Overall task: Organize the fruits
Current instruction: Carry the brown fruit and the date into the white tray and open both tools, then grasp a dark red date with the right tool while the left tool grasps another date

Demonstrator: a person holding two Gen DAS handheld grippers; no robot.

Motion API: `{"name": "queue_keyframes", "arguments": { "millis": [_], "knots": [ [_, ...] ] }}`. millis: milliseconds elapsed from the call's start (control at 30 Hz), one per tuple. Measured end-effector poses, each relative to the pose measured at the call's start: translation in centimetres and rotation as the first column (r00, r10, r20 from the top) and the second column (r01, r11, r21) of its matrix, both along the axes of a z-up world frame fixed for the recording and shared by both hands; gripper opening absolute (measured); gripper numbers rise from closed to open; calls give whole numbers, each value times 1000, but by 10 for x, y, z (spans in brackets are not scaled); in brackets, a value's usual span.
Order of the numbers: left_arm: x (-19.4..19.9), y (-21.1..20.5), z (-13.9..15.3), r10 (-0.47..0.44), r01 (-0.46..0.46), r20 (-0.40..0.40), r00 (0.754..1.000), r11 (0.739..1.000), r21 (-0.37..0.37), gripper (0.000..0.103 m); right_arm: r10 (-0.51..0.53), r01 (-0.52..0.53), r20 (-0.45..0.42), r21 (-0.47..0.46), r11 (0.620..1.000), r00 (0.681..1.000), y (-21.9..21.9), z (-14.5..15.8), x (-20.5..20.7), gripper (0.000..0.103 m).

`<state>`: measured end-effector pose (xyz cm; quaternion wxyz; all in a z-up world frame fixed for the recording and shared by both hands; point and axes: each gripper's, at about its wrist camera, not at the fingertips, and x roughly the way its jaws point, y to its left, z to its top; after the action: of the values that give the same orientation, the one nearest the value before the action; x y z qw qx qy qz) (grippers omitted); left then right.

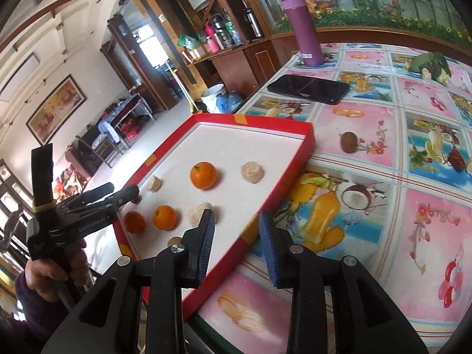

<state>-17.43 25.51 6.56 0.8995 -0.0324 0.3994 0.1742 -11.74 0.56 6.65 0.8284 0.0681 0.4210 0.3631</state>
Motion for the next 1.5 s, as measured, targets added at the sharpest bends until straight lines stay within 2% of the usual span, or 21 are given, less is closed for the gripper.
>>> {"name": "queue_keyframes", "arguments": {
  "millis": [200,333,533,767,900,1100,1200,1267,1367,1500],
  "knots": [
    [11,-32,3,-63,63,-2,998,998,8,80,-107,107,-1,3,994,994,-52,-2,14,30],
    [18,-58,7,-119,120,-3,993,993,13,81,-208,208,-4,-3,978,978,-97,-6,22,30],
    [28,-100,14,-216,216,-1,976,976,24,84,-364,364,13,-32,931,931,-167,-9,36,31],
    [39,-152,14,-331,332,-16,943,943,35,85,-483,484,41,-129,866,875,-223,-20,65,31],
    [49,-182,14,-386,387,-31,922,921,41,85,-501,501,45,-163,850,864,-231,-26,90,32],
    [75,-216,14,-434,436,-51,900,898,52,89,-484,478,15,-188,858,875,-228,-39,120,32],
    [91,-230,13,-448,451,-64,892,891,50,89,-469,466,39,-215,858,882,-223,-41,123,32],
    [101,-239,13,-451,453,-49,891,891,41,89,-473,471,51,-225,853,880,-223,-41,123,26],
    [119,-256,10,-469,471,-47,882,882,25,89,-474,472,51,-229,851,879,-226,-41,122,25],
    [141,-286,0,-517,519,-50,854,854,29,89,-497,495,53,-224,840,866,-235,-37,121,25]
  ]
}}
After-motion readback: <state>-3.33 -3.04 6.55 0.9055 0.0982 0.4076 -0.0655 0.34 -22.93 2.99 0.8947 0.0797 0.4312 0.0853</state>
